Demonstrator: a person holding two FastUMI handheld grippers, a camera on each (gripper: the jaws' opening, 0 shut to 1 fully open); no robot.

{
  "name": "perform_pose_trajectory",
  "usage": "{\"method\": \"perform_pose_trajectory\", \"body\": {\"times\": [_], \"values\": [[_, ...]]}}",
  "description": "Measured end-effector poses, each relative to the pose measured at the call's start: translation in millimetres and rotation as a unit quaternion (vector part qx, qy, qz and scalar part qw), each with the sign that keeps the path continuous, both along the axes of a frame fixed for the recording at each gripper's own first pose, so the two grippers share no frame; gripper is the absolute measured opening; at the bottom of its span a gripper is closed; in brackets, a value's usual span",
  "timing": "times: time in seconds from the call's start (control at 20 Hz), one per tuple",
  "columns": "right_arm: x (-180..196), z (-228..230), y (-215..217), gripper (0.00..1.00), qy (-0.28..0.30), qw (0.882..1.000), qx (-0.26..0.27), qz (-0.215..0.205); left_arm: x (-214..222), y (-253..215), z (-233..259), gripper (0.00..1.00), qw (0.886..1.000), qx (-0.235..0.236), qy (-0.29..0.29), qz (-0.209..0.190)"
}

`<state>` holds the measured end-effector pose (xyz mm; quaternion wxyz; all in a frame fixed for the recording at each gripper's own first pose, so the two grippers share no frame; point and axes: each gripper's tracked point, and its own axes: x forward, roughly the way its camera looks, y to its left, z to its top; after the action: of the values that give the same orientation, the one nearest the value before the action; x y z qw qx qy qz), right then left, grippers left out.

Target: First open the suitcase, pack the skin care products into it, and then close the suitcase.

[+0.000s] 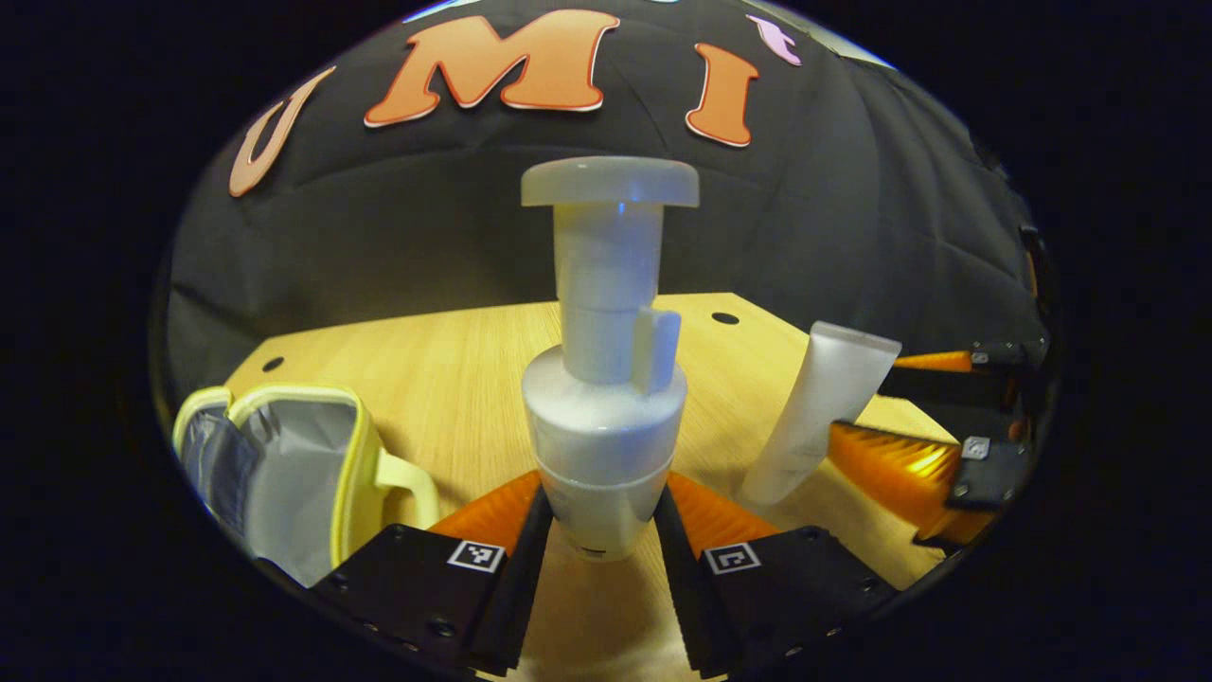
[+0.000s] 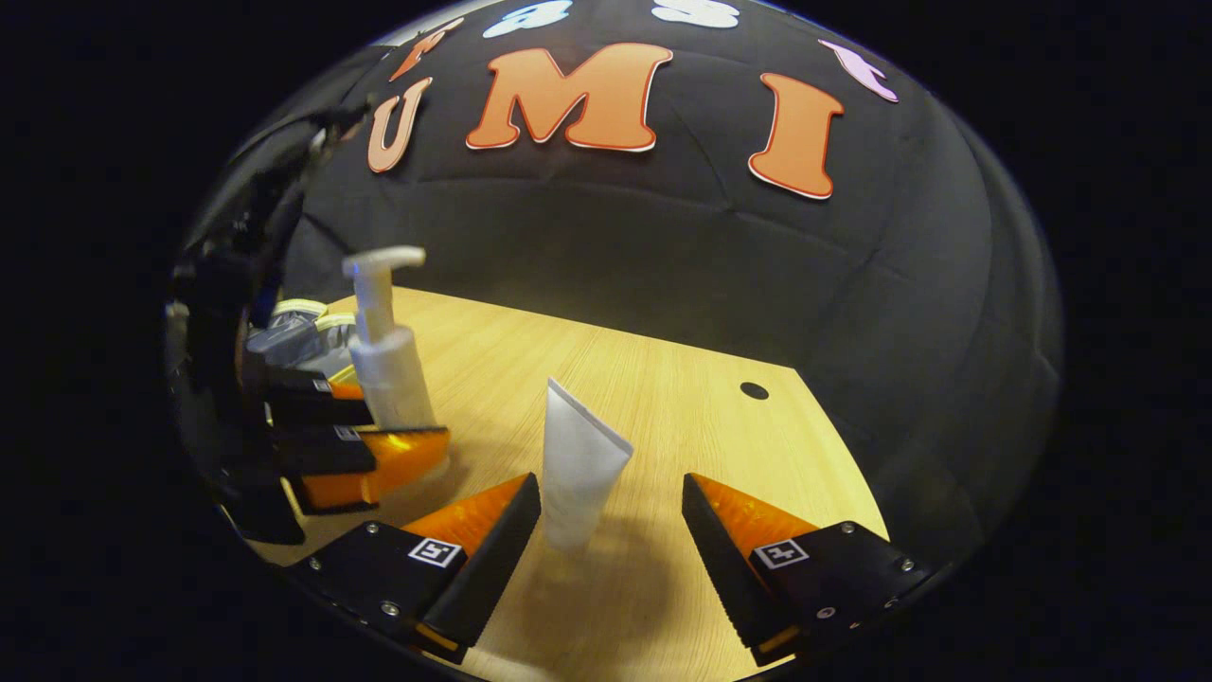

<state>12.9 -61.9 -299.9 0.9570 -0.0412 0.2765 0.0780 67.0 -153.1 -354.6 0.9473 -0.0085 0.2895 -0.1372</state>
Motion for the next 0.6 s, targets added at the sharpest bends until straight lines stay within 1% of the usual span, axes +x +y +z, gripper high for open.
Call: {"method": "perform_pose_trajectory", "body": {"times": [0.15,0.25,0.35,0.45,0.5,0.55,0.6], "values": [[-0.6,-17.2,6.0,0.97,0.018,1.000,0.006,0.013,-3.8,12.8,33.8,0.62,1.000,0.001,-0.018,0.007],[-0.8,-27.1,13.4,0.96,0.029,0.999,0.023,0.023,-7.8,24.0,55.0,0.62,0.999,0.004,-0.028,0.015],[1.1,-37.6,21.9,0.96,0.041,0.998,0.030,0.031,-14.5,37.9,71.4,0.62,0.999,0.006,-0.029,0.026],[1.6,-47.4,29.9,0.89,0.051,0.997,0.036,0.037,-22.1,57.3,81.4,0.62,0.999,0.012,-0.025,0.043],[4.0,-50.9,33.6,0.80,0.056,0.997,0.038,0.038,-25.0,68.6,84.1,0.62,0.998,0.020,-0.022,0.052],[6.2,-55.1,34.6,0.76,0.058,0.997,0.036,0.035,-30.0,81.1,85.4,0.62,0.998,0.027,-0.019,0.061],[10.4,-58.2,33.3,0.66,0.059,0.997,0.035,0.033,-33.0,92.3,88.2,0.62,0.997,0.034,-0.017,0.069]]}}
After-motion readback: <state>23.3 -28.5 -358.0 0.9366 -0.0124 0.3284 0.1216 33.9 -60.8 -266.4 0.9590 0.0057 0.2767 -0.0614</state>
